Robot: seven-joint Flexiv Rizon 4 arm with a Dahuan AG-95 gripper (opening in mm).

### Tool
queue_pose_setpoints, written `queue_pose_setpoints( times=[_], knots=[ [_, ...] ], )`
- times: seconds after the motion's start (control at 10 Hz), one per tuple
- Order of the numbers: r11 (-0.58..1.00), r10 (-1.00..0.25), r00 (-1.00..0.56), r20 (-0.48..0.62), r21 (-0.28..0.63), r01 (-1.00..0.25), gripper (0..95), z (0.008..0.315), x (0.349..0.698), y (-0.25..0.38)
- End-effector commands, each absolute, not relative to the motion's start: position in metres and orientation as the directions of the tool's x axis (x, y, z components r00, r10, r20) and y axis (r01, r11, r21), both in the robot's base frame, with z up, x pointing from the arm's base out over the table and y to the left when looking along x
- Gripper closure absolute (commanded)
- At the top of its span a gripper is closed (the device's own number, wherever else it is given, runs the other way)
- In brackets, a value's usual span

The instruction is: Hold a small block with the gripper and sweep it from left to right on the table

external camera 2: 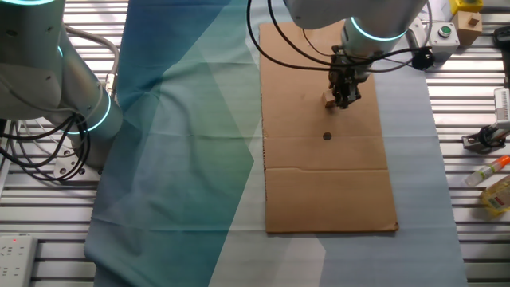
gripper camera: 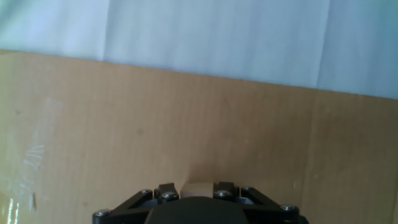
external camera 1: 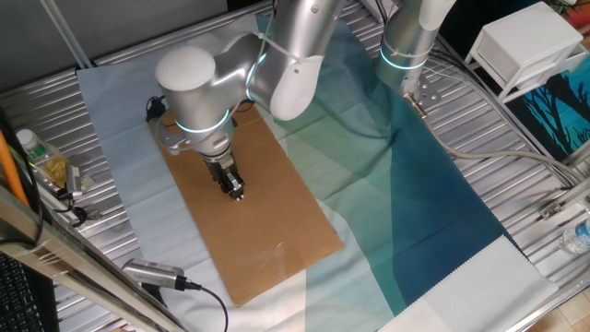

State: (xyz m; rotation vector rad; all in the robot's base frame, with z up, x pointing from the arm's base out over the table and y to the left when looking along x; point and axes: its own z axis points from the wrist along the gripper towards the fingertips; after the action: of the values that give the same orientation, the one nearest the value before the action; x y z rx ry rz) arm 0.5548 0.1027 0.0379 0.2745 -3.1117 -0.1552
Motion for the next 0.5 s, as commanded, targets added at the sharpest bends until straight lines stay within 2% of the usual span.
queue_pose_setpoints(
  times=[0.1,0.3,0.5],
  knots=[
    [0.98,-0.173,-0.985,0.008,0.105,-0.171,57.0,0.042,0.554,0.103],
    [0.982,-0.155,-0.988,0.001,0.114,-0.154,57.0,0.052,0.554,0.1],
    [0.987,-0.146,-0.989,0.009,0.067,-0.146,57.0,0.062,0.553,0.098]
  ],
)
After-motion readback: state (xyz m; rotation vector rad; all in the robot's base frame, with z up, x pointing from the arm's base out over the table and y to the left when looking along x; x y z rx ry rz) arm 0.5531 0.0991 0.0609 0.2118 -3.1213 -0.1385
